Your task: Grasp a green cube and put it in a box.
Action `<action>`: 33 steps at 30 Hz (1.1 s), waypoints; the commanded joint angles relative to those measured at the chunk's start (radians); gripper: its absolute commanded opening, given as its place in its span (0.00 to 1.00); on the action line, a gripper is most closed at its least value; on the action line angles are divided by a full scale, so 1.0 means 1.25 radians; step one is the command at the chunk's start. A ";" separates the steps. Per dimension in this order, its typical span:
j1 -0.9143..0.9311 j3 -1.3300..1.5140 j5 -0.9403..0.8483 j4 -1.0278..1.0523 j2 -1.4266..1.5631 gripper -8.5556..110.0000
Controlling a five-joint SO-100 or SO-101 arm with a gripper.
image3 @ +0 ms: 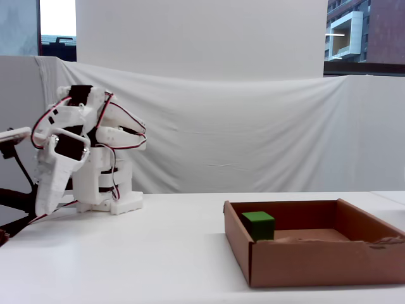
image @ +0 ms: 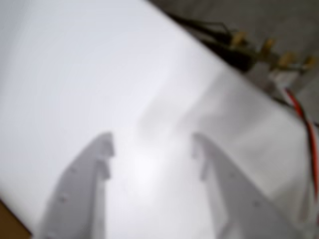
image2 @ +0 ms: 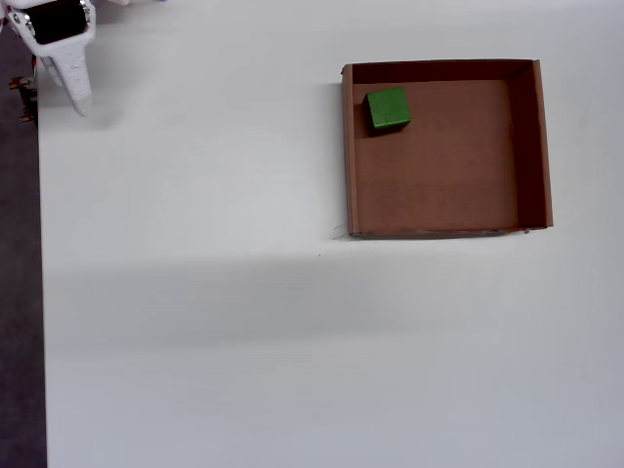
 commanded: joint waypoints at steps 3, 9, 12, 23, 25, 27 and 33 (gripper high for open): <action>-0.004 -0.006 -0.001 0.010 0.006 0.25; -0.028 -0.006 -0.007 0.018 0.006 0.25; -0.023 -0.006 -0.002 0.015 0.006 0.25; -0.020 -0.006 -0.001 0.015 0.006 0.25; -0.018 -0.006 -0.001 0.015 0.006 0.25; -0.018 -0.006 -0.001 0.015 0.006 0.25; -0.018 -0.006 -0.001 0.015 0.006 0.25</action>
